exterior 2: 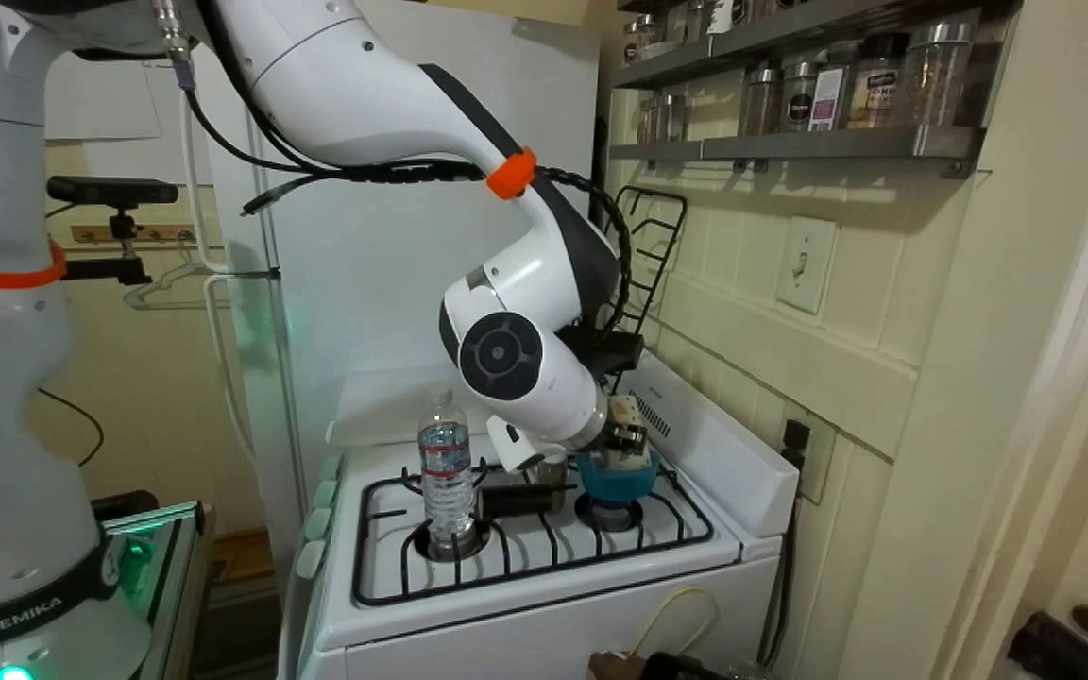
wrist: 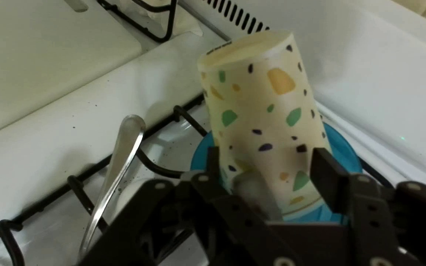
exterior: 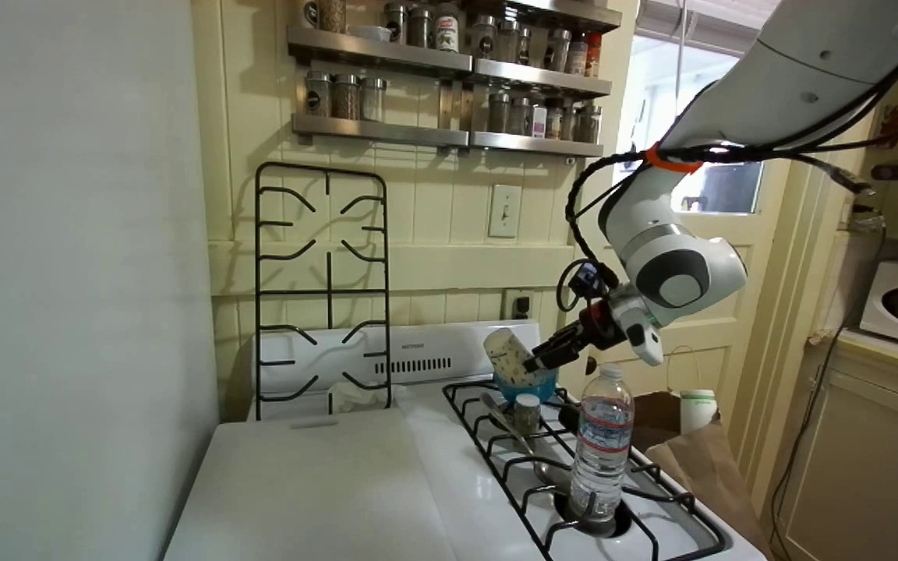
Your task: Put the grey tape in the blue bowl.
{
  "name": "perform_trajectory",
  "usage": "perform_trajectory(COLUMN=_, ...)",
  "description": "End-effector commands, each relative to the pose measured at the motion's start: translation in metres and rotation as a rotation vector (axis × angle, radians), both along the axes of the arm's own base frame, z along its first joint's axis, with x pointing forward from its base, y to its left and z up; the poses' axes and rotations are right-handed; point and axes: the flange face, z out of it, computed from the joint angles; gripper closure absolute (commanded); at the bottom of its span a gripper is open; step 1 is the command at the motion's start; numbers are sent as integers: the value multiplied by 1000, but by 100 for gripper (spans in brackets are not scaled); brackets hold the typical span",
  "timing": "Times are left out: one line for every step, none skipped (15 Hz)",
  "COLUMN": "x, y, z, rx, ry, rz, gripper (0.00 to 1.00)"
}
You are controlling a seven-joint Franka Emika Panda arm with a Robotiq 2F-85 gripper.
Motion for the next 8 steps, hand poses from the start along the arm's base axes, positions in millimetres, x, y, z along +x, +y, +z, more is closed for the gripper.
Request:
perform_trajectory(x=-5, y=-14, z=12, rx=-12, ry=-13, rz=12, gripper=3)
perform_trajectory(x=-8, y=-19, z=19, rx=-32, ry=-8, rz=16, gripper=0)
perform_trajectory(x=-13, y=-26, z=29, rx=-60, ry=-18, rz=16, gripper=0)
perform_trajectory(x=-15, y=-33, z=37, rx=-85, ry=-28, rz=17, gripper=0)
perform_trajectory(x=-19, y=-39, z=49, rx=-101, ry=-48, rz=18, gripper=0)
perform_trajectory(x=-22, y=-44, z=61, rx=-112, ry=-75, rz=22, gripper=0)
perform_trajectory(x=-25, y=-48, z=72, rx=-122, ry=-101, rz=31, gripper=0)
perform_trajectory(x=-29, y=-49, z=85, rx=-139, ry=-126, rz=47, gripper=0)
